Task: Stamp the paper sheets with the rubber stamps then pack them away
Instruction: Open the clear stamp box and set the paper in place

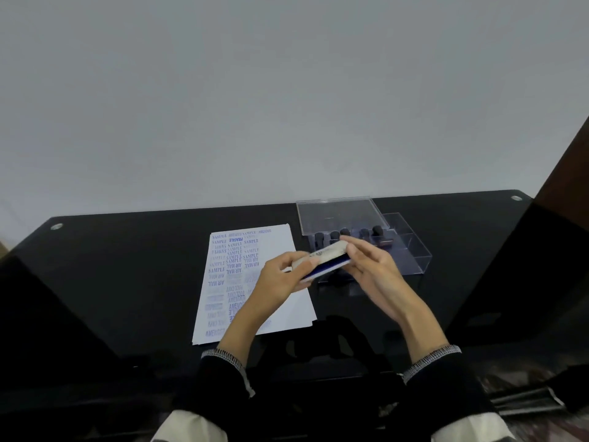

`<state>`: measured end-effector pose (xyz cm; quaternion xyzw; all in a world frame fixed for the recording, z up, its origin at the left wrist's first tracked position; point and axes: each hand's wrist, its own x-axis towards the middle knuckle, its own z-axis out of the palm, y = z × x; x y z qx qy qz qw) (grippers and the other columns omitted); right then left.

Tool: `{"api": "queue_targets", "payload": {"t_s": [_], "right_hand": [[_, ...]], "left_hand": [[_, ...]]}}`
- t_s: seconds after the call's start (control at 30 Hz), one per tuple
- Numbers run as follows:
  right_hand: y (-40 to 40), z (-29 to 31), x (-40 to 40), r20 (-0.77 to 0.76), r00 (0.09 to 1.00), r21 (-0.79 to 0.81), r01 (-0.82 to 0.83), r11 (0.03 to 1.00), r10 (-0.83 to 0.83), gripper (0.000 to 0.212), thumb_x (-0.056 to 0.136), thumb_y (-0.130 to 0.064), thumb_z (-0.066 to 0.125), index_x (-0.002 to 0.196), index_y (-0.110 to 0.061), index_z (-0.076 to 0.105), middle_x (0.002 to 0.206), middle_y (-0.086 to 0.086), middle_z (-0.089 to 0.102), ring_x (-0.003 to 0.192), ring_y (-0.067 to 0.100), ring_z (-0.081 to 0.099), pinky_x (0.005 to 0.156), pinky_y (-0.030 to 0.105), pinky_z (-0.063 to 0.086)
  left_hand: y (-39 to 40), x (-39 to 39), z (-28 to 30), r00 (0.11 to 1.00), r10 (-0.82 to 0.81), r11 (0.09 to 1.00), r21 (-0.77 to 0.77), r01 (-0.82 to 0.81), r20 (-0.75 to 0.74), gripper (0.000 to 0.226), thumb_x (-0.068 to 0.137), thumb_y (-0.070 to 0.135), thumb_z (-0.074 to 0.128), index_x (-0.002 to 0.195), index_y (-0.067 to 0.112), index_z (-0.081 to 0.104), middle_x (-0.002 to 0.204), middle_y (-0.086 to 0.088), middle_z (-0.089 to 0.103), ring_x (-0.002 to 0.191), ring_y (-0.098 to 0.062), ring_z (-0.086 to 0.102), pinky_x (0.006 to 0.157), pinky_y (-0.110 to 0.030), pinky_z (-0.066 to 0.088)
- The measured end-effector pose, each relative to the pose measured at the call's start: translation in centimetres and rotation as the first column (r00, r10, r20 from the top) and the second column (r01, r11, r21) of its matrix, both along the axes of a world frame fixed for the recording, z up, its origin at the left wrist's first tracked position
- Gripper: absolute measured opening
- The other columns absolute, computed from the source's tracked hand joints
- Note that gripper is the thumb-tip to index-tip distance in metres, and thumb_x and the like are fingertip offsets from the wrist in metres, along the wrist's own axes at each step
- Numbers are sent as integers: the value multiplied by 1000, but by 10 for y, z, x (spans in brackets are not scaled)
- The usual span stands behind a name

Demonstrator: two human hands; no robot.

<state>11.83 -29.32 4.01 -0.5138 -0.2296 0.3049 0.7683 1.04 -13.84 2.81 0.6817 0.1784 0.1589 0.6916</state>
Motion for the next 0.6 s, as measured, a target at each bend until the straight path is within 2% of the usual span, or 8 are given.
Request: {"api": "queue_targets", "payload": {"t_s": [0.13,0.23,0.3,0.37,0.47,0.53,0.6], "right_hand": [[-14,-26,-9,-69,998,-24,-11,1000,9,60,71,-24,74,126,-4,56,117,15,66,108,23,63,81,23,52],[-23,-44,-11,-137,989,-44,-57,997,51,55,77,-4,67,130,-10,52,116,19,65,108,27,63,87,27,53],[-27,-52,-11,-139,985,-70,-110,992,99,55,79,2,64,131,-14,51,118,21,64,111,32,61,91,30,52],[-29,-57,-10,-125,985,-107,-131,986,118,54,81,5,63,131,-13,50,118,21,64,110,33,62,88,32,53],[-31,-60,-9,-128,988,-130,-105,986,88,45,85,5,59,127,-10,53,117,18,65,110,31,62,87,34,54],[-30,-60,-9,-123,992,-169,-48,984,28,32,90,-6,58,122,-10,58,113,15,68,106,27,64,85,34,54],[-28,-59,-10,-80,996,-259,20,966,-42,22,94,-17,55,112,-12,65,105,13,71,95,25,67,81,36,55]], "left_hand": [[-7,-9,-13,991,-3,987,-159,-18,-133,37,88,53,55,95,20,70,97,-4,71,89,-24,71,75,-32,58],[-7,-10,-21,948,20,987,-144,-69,-318,62,87,71,40,106,19,68,101,-8,71,77,-27,73,70,-35,60],[-6,-10,-24,916,43,987,-128,-102,-399,73,86,75,33,110,14,65,101,-12,70,74,-28,73,64,-34,60],[-6,-8,-27,912,74,974,-167,-153,-404,68,89,70,34,107,11,64,96,-11,70,75,-28,72,60,-34,59],[-7,-6,-29,921,134,937,-257,-238,-367,39,98,46,46,93,10,62,87,-6,68,76,-22,67,56,-30,55],[-9,-4,-32,930,120,943,-254,-216,-346,29,98,35,51,94,8,62,84,-5,69,73,-21,66,53,-28,54],[-12,-4,-34,940,60,958,-245,-149,-337,28,98,33,54,96,8,65,82,-4,71,71,-19,67,55,-27,55]]}}
